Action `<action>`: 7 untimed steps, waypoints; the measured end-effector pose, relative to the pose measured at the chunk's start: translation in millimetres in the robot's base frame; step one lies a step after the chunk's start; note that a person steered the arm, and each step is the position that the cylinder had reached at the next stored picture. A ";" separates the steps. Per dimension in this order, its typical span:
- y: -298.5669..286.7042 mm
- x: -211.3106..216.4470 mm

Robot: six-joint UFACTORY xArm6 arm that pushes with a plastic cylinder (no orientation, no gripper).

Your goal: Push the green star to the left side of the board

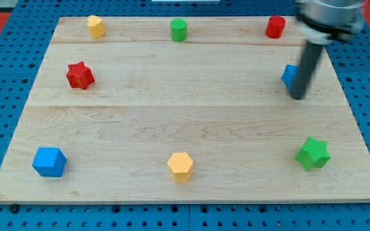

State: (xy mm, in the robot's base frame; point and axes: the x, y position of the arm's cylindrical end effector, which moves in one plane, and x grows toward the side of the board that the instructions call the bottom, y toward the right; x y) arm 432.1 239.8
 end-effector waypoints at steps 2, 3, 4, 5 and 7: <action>84.0 115.3; 44.0 140.7; -4.8 129.2; -85.6 130.0; -109.9 56.7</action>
